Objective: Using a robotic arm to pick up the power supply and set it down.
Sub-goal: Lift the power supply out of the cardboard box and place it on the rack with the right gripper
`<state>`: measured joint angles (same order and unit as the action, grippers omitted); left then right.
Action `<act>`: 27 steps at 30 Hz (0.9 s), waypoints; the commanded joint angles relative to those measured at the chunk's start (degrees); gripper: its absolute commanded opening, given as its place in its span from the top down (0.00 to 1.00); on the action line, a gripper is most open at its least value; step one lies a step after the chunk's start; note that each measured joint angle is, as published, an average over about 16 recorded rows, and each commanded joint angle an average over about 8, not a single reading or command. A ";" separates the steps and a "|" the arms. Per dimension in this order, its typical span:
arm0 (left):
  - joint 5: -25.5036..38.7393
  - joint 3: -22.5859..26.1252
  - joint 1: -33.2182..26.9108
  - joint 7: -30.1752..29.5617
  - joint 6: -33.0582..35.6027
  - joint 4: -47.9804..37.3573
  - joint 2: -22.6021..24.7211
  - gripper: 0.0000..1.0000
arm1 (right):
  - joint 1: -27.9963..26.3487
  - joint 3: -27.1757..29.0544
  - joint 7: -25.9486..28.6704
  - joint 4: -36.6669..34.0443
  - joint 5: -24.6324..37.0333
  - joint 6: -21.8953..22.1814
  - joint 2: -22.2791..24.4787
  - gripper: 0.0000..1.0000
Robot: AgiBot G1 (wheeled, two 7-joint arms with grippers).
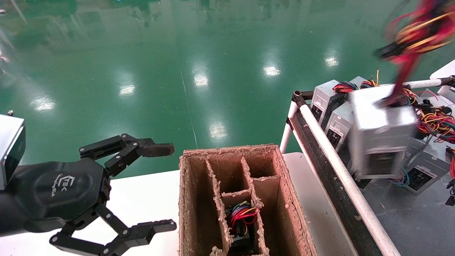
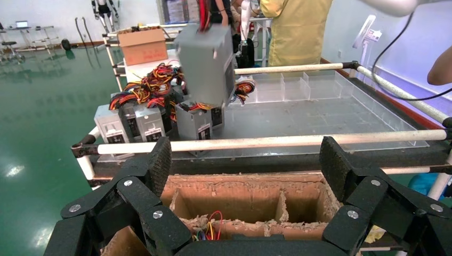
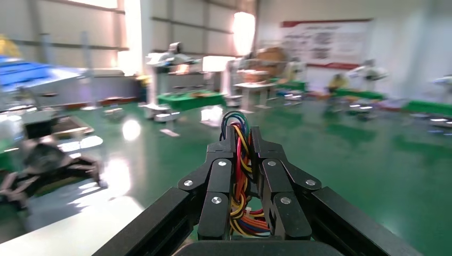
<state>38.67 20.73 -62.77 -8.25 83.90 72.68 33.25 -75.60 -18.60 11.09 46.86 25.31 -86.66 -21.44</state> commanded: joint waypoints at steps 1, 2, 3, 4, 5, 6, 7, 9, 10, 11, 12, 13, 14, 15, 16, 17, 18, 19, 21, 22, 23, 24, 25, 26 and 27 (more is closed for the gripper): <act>0.00 0.00 0.00 0.00 0.00 0.00 0.00 0.00 | 0.71 1.36 0.23 -0.76 -1.45 0.09 3.06 1.00; 0.00 0.00 0.00 0.00 0.00 0.00 0.00 0.00 | 1.27 1.87 0.06 -1.46 -2.12 -0.39 4.38 1.00; 0.00 0.00 0.00 0.00 0.00 0.00 0.00 0.00 | 1.90 2.31 -0.14 -2.17 -2.78 -0.92 5.62 1.00; 0.00 0.00 0.00 0.00 0.00 0.00 0.00 0.00 | 2.59 2.69 -0.38 -2.87 -3.40 -1.48 6.80 1.00; 0.00 0.00 0.00 0.00 0.00 0.00 0.00 0.00 | 3.32 3.00 -0.67 -3.56 -3.97 -2.02 7.89 1.00; 0.00 0.00 0.00 0.00 0.00 0.00 0.00 0.00 | 4.15 3.26 -1.01 -4.23 -4.56 -2.54 8.94 1.00; 0.00 0.01 0.00 0.00 0.00 0.00 0.00 0.00 | 5.05 3.44 -1.36 -4.82 -5.15 -3.01 9.88 1.00; 0.00 0.01 0.00 0.00 0.00 0.00 0.00 0.00 | 7.07 3.61 -2.10 -5.87 -6.36 -3.68 11.57 1.00; -0.01 0.01 0.00 0.00 0.00 0.00 0.00 0.00 | 8.11 3.60 -2.45 -6.30 -6.98 -3.89 12.25 1.00; -0.01 0.01 0.00 0.00 0.00 0.00 0.00 0.00 | 9.19 3.55 -2.80 -6.74 -7.59 -4.03 12.87 1.00; -0.01 0.01 0.00 0.00 0.00 0.00 0.00 0.00 | 10.31 3.47 -3.16 -7.17 -8.26 -4.14 13.42 1.00; -0.01 0.01 0.00 0.00 0.00 0.00 0.00 0.00 | 11.43 3.35 -3.51 -7.61 -8.95 -4.21 13.88 1.00; -0.01 0.01 0.00 0.01 0.00 0.00 0.00 0.00 | 12.55 3.19 -3.82 -8.07 -9.65 -4.26 14.26 1.00; -0.01 0.01 0.00 0.01 0.00 0.00 0.00 0.00 | 13.66 3.02 -4.12 -8.58 -10.36 -4.29 14.59 1.00; -0.01 0.01 0.00 0.01 0.00 0.00 0.00 0.00 | 14.72 2.83 -4.34 -9.10 -11.06 -4.33 14.81 1.00; -0.01 0.01 0.00 0.01 0.00 0.00 0.00 0.00 | 15.79 2.63 -4.53 -9.67 -11.78 -4.37 14.99 1.00; -0.01 0.01 0.00 0.01 -0.01 0.00 0.00 0.00 | 16.88 2.42 -4.78 -10.25 -12.52 -4.41 15.12 1.00; -0.01 0.01 0.00 0.01 -0.01 0.00 -0.01 0.00 | 17.97 2.20 -5.04 -10.82 -13.27 -4.45 15.18 1.00; -0.01 0.01 0.00 0.01 -0.01 0.00 -0.01 0.00 | 20.15 1.74 -5.60 -11.91 -14.67 -4.51 15.11 1.00; -0.01 0.02 0.00 0.01 -0.01 0.00 -0.01 0.00 | 21.22 1.50 -5.91 -12.41 -15.32 -4.51 14.99 1.00; -0.01 0.02 0.00 0.01 -0.01 0.00 -0.01 0.00 | 22.29 1.26 -6.25 -12.88 -15.93 -4.49 14.83 1.00; -0.01 0.02 0.00 0.01 -0.01 0.00 -0.01 0.00 | 23.36 1.02 -6.69 -13.30 -16.48 -4.46 14.64 1.00; -0.01 0.02 0.00 0.01 -0.01 0.00 -0.01 0.00 | 24.40 0.79 -7.17 -13.65 -16.97 -4.42 14.42 1.00; -0.01 0.02 0.00 0.01 -0.01 0.00 -0.01 0.00 | 25.37 0.56 -7.60 -13.93 -17.38 -4.36 14.18 1.00; -0.01 0.02 0.00 0.01 -0.01 0.00 -0.01 0.00 | 26.29 0.34 -7.97 -14.16 -17.77 -4.28 13.92 1.00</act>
<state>38.66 20.74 -62.77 -8.24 83.89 72.68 33.25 -49.97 -18.18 3.86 33.11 7.86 -90.82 -7.68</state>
